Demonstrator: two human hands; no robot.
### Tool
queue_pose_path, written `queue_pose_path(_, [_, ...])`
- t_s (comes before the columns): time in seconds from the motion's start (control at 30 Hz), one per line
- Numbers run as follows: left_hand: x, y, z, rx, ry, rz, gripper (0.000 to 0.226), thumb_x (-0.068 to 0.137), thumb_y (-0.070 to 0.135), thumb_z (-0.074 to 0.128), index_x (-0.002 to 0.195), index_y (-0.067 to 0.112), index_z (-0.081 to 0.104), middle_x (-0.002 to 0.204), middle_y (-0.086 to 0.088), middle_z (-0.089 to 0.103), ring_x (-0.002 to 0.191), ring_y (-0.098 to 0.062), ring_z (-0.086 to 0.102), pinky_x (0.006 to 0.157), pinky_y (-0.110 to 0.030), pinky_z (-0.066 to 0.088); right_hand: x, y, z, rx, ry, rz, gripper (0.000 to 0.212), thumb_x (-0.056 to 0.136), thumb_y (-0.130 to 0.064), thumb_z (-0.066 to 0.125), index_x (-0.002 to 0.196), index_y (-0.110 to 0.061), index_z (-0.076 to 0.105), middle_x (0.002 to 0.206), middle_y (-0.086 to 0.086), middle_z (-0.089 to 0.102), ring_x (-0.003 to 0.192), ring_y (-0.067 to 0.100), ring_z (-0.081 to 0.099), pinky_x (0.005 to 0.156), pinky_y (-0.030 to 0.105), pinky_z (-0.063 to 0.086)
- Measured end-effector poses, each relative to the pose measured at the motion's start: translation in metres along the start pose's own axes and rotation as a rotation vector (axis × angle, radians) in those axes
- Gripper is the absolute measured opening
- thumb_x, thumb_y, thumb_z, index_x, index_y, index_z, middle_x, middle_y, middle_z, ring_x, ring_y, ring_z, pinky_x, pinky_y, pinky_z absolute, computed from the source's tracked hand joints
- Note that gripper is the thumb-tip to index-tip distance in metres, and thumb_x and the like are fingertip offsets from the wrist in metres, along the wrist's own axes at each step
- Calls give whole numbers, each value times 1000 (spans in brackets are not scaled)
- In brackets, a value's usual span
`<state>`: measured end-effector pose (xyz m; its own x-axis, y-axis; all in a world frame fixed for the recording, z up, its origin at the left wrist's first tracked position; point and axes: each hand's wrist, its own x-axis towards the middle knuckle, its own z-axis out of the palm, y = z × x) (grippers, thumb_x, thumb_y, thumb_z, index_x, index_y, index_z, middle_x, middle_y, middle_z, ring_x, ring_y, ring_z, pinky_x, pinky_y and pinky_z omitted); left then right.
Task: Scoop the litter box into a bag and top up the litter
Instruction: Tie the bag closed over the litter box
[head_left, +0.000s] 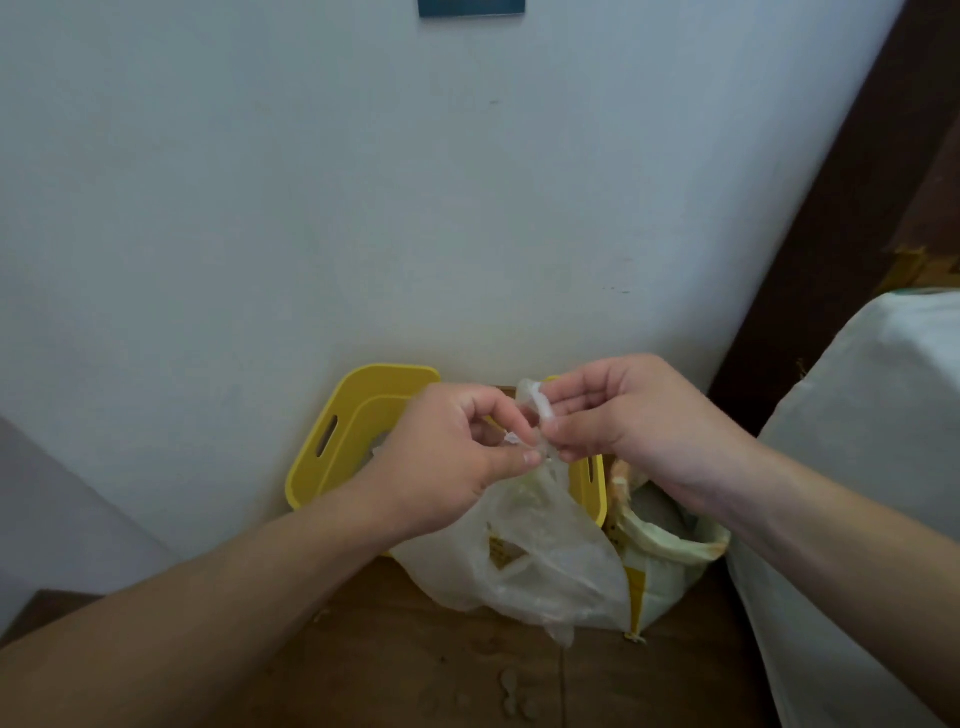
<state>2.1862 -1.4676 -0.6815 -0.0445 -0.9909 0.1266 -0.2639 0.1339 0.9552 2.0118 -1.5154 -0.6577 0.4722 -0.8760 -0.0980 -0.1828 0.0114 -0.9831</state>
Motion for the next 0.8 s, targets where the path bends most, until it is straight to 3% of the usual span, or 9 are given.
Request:
queue_pose_path(0.13, [0, -7, 7, -9, -9, -18, 32, 77, -6, 78, 67, 22, 64, 69, -4, 69, 69, -22, 61, 69, -36, 50, 2, 11, 8, -50, 121, -76, 19, 73, 5, 80, 74, -13, 73, 63, 4, 70, 61, 16, 64, 65, 35, 55])
queue_pose_path(0.23, [3, -11, 10, -79, 14, -29, 36, 79, -7, 75, 66, 25, 63, 80, -28, 69, 72, -36, 62, 73, -44, 50, 4, 20, 11, 30, 188, -93, 14, 74, 2, 81, 75, -9, 73, 64, 9, 70, 62, 23, 65, 69, 41, 57])
queue_pose_path(0.3, [4, -14, 10, -114, 30, -51, 31, 80, -8, 74, 69, 18, 61, 85, -39, 64, 74, -32, 58, 73, -43, 47, 4, 23, 12, 37, 182, -97, 9, 75, 2, 80, 77, -6, 74, 66, 12, 71, 62, 22, 66, 68, 39, 59])
queue_pose_path(0.43, [5, -18, 11, -178, 14, -102, 25, 80, 0, 76, 71, 18, 60, 81, -30, 66, 78, -28, 59, 71, -35, 48, 8, 27, 10, -63, 160, -126, 16, 73, 8, 77, 83, -5, 75, 70, 12, 70, 65, 19, 63, 71, 42, 56])
queue_pose_path(0.53, [9, -17, 10, -270, 4, -155, 21, 70, 11, 73, 62, 27, 63, 80, -24, 61, 77, -28, 55, 74, -41, 44, 12, 36, 5, -222, 113, -185, 48, 64, -7, 78, 109, -22, 69, 102, -6, 67, 93, 3, 61, 84, 35, 51])
queue_pose_path(0.6, [12, -18, 7, -337, -9, -173, 25, 73, 4, 72, 62, 24, 61, 78, -20, 63, 73, -26, 58, 72, -37, 48, 13, 42, 3, -347, -10, -226, 72, 64, -23, 76, 133, -31, 56, 129, -16, 57, 119, -6, 50, 98, 24, 44])
queue_pose_path(0.63, [14, -19, 6, -370, -16, -173, 28, 77, -2, 71, 65, 20, 60, 75, -17, 65, 68, -23, 61, 68, -32, 51, 14, 46, 3, -414, -54, -244, 74, 66, -30, 76, 137, -32, 53, 134, -17, 55, 126, -4, 47, 103, 23, 40])
queue_pose_path(0.7, [15, -19, 5, -430, -7, -189, 33, 85, -12, 62, 66, 15, 57, 70, -11, 67, 62, -19, 62, 60, -28, 52, 18, 55, 4, -473, -79, -301, 60, 74, -32, 78, 131, -29, 59, 128, -15, 62, 123, 1, 53, 105, 25, 41])
queue_pose_path(0.8, [18, -18, 5, -532, 68, -233, 39, 87, -14, 56, 63, 16, 59, 72, -12, 65, 67, -23, 60, 63, -31, 53, 20, 66, 6, -374, -34, -319, 24, 84, -16, 77, 105, -23, 69, 101, -10, 72, 98, 1, 65, 92, 27, 51])
